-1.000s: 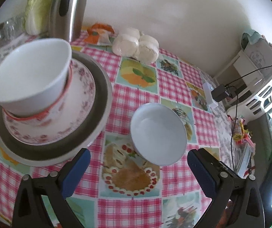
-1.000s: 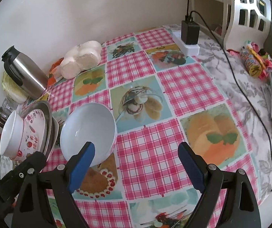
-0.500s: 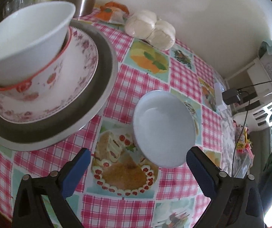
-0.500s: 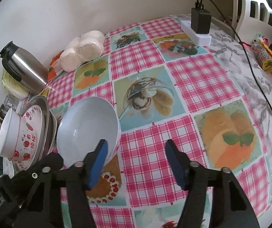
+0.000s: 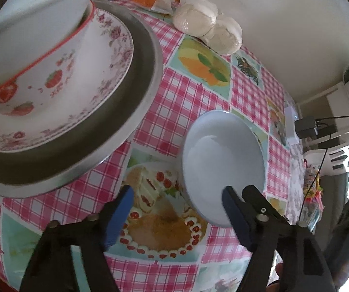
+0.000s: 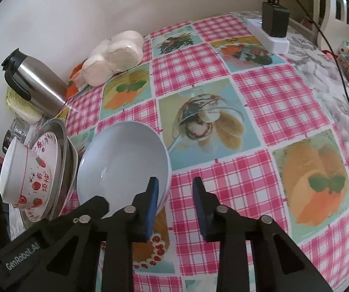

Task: Organize plates and bowls
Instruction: 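Close both grippers on the rim of the pale blue bowl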

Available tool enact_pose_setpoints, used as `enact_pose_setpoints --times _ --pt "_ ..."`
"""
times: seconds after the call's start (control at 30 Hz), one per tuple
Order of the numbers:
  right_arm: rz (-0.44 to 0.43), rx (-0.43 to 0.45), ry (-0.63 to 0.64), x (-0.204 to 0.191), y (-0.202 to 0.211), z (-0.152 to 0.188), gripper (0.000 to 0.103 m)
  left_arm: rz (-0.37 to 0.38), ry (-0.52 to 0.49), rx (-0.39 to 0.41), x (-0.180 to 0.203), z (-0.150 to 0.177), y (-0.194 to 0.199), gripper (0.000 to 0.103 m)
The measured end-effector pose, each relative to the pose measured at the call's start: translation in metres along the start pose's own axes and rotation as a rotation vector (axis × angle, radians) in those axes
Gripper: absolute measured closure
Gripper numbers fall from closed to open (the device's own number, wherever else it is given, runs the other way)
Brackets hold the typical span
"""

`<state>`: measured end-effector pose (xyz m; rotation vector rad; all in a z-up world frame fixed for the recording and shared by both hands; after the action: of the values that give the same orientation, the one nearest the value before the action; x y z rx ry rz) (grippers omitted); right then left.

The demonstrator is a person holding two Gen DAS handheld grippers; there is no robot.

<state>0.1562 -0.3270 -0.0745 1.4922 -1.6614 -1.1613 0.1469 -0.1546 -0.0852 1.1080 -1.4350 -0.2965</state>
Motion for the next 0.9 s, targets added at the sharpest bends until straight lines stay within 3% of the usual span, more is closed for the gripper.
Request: enact_pose_setpoints --times 0.13,0.53,0.9 --pt "-0.015 -0.015 0.000 -0.004 -0.007 -0.001 0.082 0.001 0.018 -0.019 -0.003 -0.002 -0.008 0.048" --pt "-0.011 -0.037 0.013 -0.014 -0.024 -0.004 0.088 0.007 0.042 -0.021 -0.011 -0.006 -0.020 0.064" --pt "-0.012 -0.022 0.006 -0.017 -0.027 -0.006 0.088 0.035 0.036 -0.006 -0.013 -0.008 -0.023 0.068"
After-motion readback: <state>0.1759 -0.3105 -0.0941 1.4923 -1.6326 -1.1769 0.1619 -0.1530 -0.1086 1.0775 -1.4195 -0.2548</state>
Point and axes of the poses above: each gripper's, at about its wrist camera, not at the fingertips, and y roughly against the way its jaws point, x to its right, z to its underside, the point moved 1 cm from there along -y, roughly the way its jaws point, and after that the axes turned 13 degrees about z, right-handed, at the moved point
